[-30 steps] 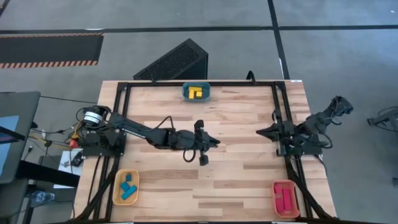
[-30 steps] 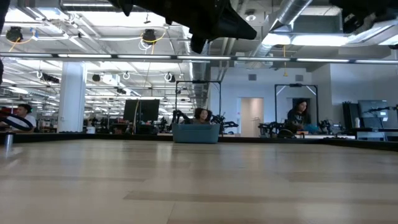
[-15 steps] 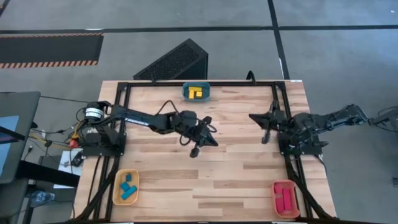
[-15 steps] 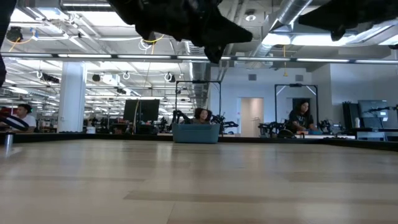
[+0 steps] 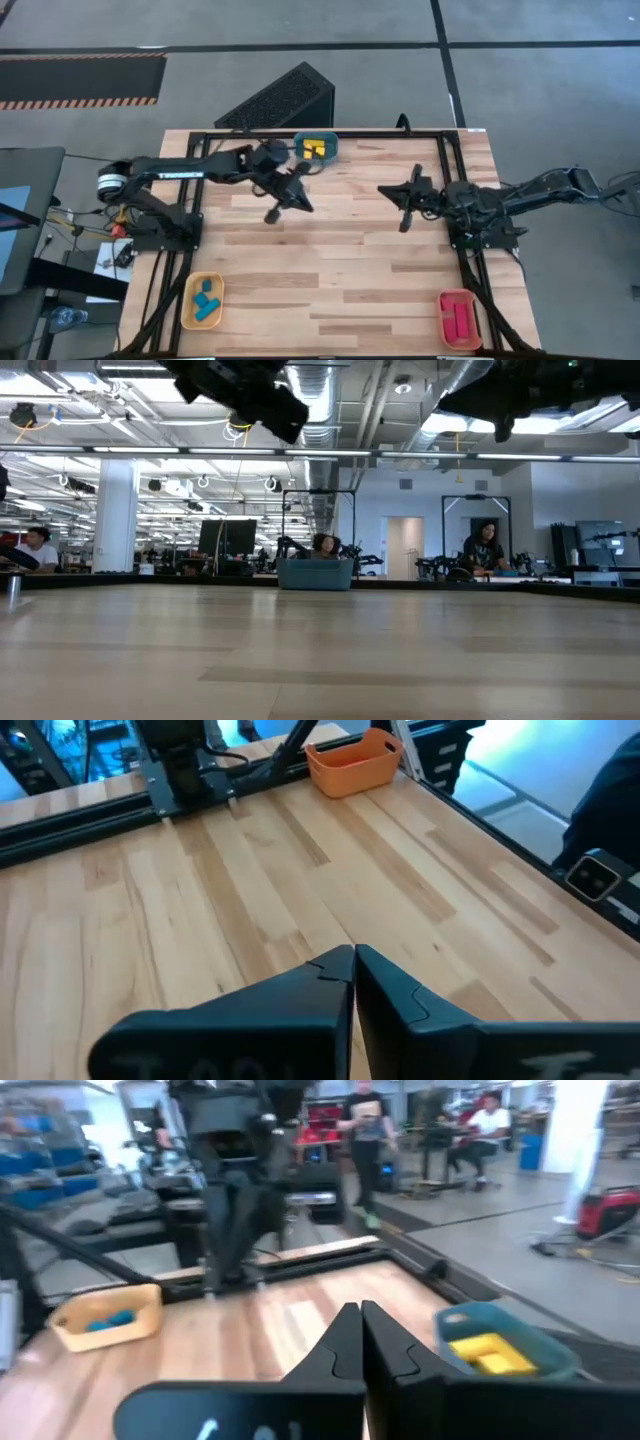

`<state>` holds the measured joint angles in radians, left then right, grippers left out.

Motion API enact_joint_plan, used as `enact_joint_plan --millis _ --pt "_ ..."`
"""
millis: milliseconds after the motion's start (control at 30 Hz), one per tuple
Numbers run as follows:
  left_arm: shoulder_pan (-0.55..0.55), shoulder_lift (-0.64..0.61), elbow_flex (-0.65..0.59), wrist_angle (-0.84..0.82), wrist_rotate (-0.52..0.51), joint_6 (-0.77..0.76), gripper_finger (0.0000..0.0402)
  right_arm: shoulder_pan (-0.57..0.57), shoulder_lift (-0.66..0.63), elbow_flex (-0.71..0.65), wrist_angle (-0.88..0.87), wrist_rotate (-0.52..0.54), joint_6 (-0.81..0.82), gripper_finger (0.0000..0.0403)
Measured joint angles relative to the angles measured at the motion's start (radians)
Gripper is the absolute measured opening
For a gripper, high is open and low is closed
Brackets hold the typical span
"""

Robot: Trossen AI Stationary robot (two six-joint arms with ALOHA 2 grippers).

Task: Sort & place blocks by color
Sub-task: Return to Home Position

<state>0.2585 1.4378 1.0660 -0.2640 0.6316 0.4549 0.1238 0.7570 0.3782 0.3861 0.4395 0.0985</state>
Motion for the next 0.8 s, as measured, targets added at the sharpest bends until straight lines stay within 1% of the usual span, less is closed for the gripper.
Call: enact_joint_plan --millis 67,100,200,267,333,400,467,533,667,733,800 --pt "0.02 -0.054 -0.089 0.047 0.016 -0.012 0.0 0.0 0.035 0.0 0.047 -0.022 0.006 0.0006" --pt "0.028 -0.084 -0.153 0.098 0.016 -0.036 0.0 0.0 0.055 0.0 0.08 -0.026 0.006 0.0006" --pt "0.044 -0.183 -0.351 0.267 0.01 -0.146 0.0 0.001 0.1 0.0 0.18 -0.053 0.002 0.0006" --pt "0.047 -0.263 -0.468 0.372 -0.02 -0.229 0.0 0.001 0.125 0.0 0.236 -0.057 0.017 0.0006" --pt "0.046 -0.349 -0.559 0.441 -0.059 -0.297 0.0 0.0 0.143 0.0 0.24 -0.059 0.087 0.0007" --pt "0.046 -0.444 -0.615 0.488 -0.104 -0.348 0.0 -0.01 0.155 0.0 0.197 -0.06 0.145 0.0009" --pt "0.048 -0.56 -0.654 0.498 -0.148 -0.382 0.0 -0.022 0.169 0.0 0.172 -0.06 0.171 0.0013" --pt "0.047 -0.677 -0.689 0.494 -0.178 -0.378 0.0 -0.029 0.179 -0.001 0.177 -0.088 0.14 0.0016" --pt "0.047 -0.91 -0.777 0.443 -0.196 -0.339 0.0 -0.05 0.157 -0.001 0.244 -0.201 0.063 0.0014" --pt "0.047 -1.042 -0.833 0.391 -0.218 -0.369 0.0 -0.056 0.124 0.0 0.261 -0.278 0.052 0.0012" --pt "0.047 -1.172 -0.894 0.34 -0.252 -0.43 0.0 -0.055 0.077 0.0 0.234 -0.346 0.05 0.0011"
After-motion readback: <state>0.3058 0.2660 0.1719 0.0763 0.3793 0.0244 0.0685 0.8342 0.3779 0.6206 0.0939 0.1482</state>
